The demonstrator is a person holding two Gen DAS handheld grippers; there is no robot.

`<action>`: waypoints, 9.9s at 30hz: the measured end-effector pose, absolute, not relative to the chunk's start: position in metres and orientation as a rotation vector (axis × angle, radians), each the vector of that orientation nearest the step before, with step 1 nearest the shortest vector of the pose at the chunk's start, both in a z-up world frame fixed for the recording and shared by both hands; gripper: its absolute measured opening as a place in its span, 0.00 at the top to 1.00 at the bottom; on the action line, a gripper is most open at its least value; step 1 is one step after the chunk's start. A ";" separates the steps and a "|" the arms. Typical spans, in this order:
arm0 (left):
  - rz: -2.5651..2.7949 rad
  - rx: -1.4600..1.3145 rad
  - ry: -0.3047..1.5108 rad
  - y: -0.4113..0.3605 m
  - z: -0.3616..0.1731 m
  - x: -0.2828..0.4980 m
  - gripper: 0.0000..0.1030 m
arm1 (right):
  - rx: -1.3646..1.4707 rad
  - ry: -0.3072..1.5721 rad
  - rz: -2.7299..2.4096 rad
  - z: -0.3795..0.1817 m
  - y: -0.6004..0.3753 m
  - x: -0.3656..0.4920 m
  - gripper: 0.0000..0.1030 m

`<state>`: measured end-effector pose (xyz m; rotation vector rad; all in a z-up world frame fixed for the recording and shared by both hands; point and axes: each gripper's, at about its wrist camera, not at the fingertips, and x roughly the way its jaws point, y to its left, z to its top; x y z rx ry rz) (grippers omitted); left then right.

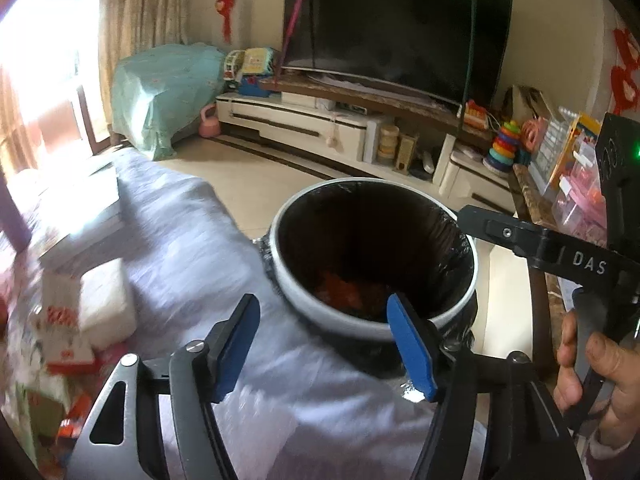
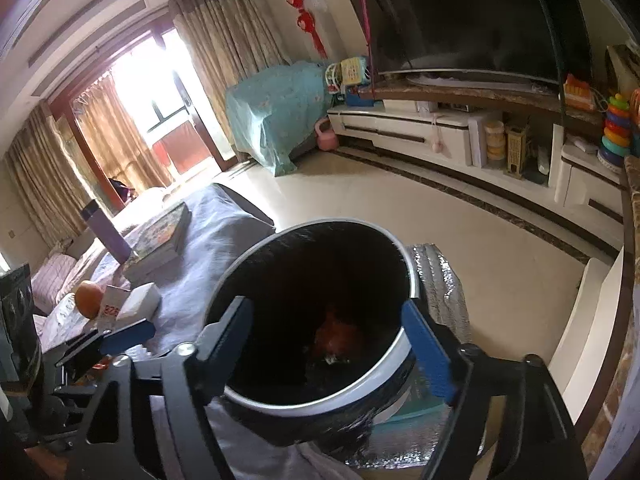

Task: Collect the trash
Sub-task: 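Open both tools to drop the bag and wrapper into the bin, then move both tools back over the table toward the remaining trash, then grasp the cartoon snack wrapper with the left tool while the right tool grasps the white foam net, then carry the snack wrapper and foam net in both tools over the bin, then open both tools to drop the wrapper and foam net into the bin, then move both tools back over the table toward the remaining trash, then grasp the yellow snack packet with the left tool while the right tool grasps the white plastic bag, then lift the yellow packet and white bag in both tools toward the bin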

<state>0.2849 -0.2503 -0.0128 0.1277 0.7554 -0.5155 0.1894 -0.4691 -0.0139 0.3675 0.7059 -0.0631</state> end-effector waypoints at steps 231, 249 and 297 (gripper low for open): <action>-0.110 -0.280 0.821 0.036 -0.025 0.143 0.38 | 0.260 0.823 0.328 -0.038 -0.210 0.167 0.13; 0.089 -0.335 0.774 0.121 -0.016 0.121 0.38 | 0.121 0.788 0.542 -0.024 -0.107 0.183 0.18; -0.171 -0.253 0.746 0.060 0.002 0.160 0.86 | 0.204 0.754 0.612 0.003 -0.140 0.189 0.94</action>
